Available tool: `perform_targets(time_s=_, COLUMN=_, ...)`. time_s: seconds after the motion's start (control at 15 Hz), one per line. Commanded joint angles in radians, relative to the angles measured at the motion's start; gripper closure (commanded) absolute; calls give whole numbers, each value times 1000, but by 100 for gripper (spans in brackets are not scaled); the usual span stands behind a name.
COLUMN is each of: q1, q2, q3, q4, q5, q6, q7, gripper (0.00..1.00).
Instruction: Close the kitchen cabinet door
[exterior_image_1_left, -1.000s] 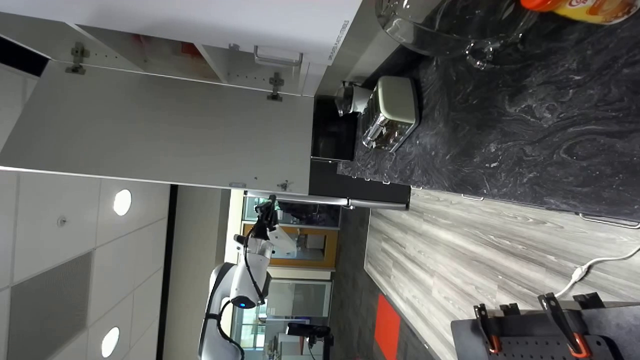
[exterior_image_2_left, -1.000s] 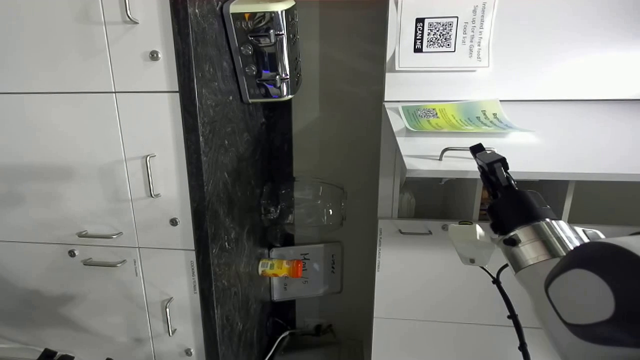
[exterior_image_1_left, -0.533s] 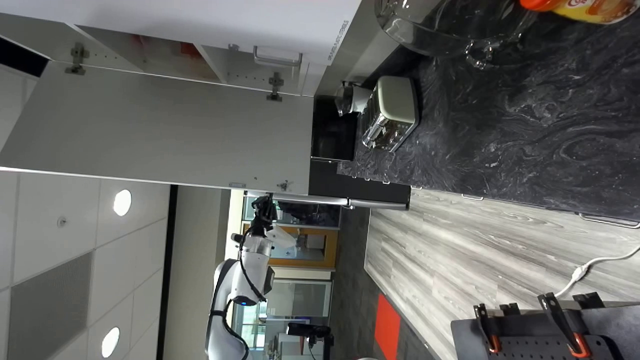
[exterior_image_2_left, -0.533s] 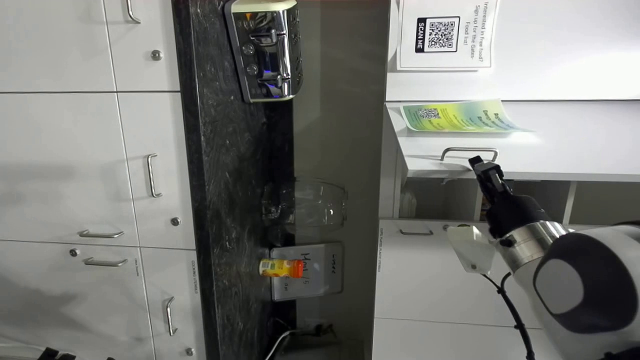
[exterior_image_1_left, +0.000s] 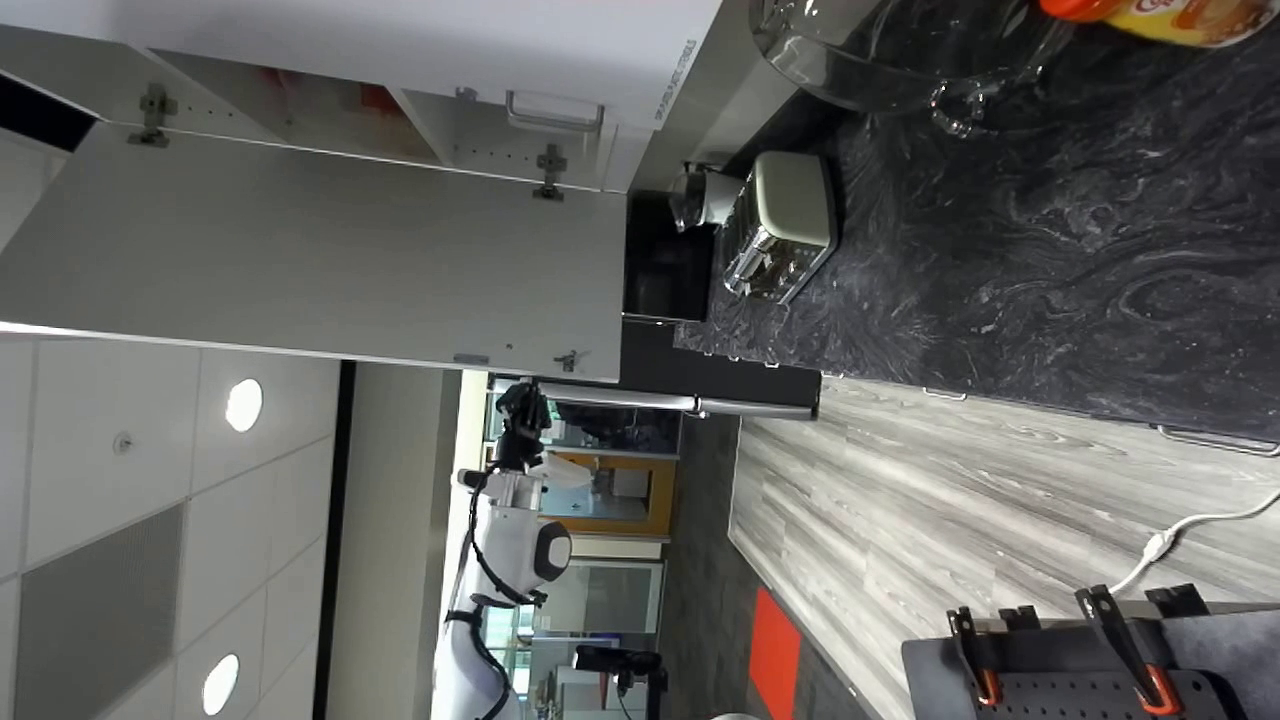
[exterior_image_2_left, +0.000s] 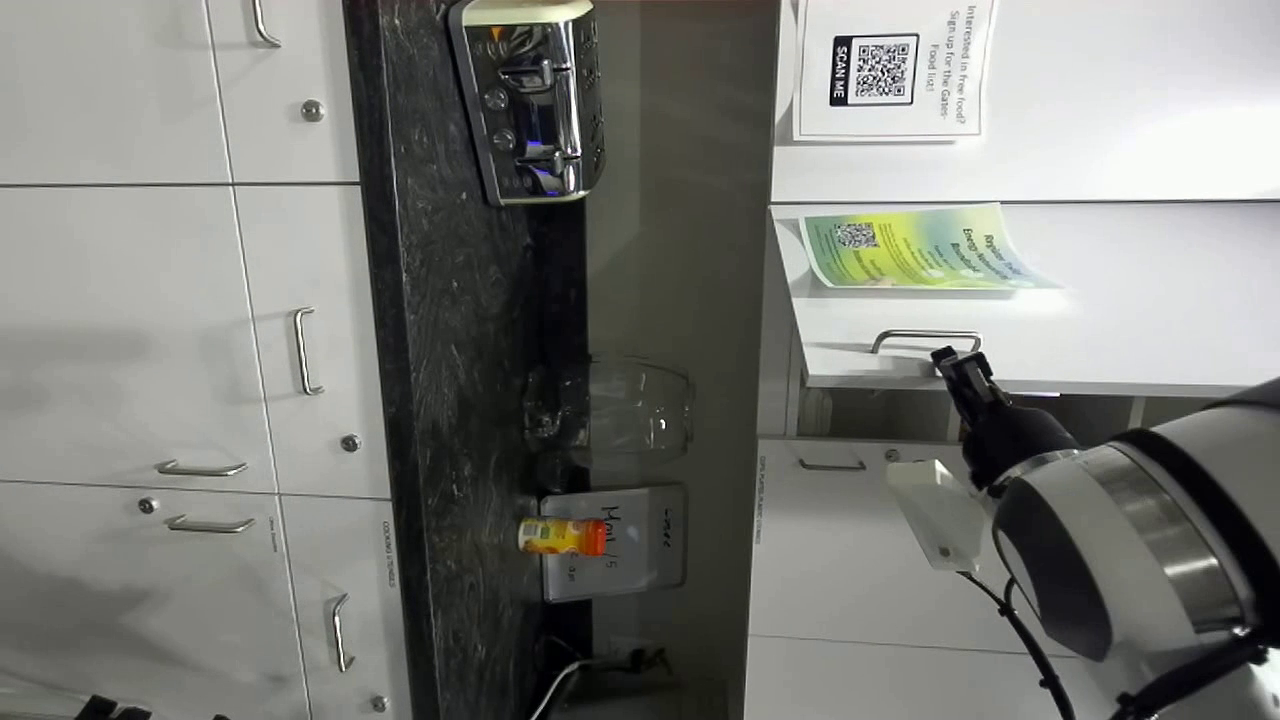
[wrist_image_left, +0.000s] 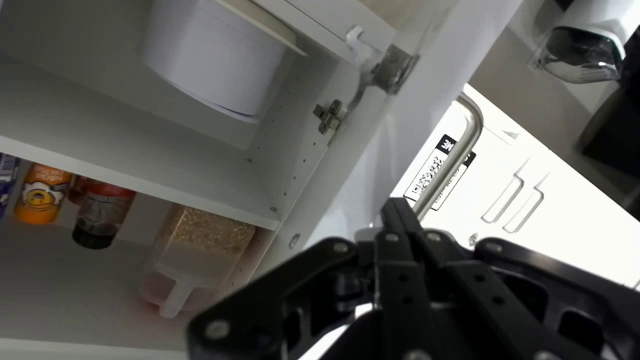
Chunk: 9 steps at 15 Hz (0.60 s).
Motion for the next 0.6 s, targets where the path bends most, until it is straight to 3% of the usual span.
perform_targets(time_s=0.0, q1=-58, q2=-12, q3=-4, q4=-18, q5=6, q6=0, q7=0, gripper=100)
perform_targets(time_s=0.4, q1=-184, q2=-38, q3=10, q4=0, q5=-21, q6=-39, q7=41, gripper=100)
perform_targets(time_s=0.47, q1=-160, q2=13, q3=10, q4=-33, q5=-189, q6=9, q7=188, gripper=100)
perform_targets(time_s=0.53, q1=-217, q2=-40, q3=18, q4=-2, q5=-73, q6=-33, q7=102, gripper=100)
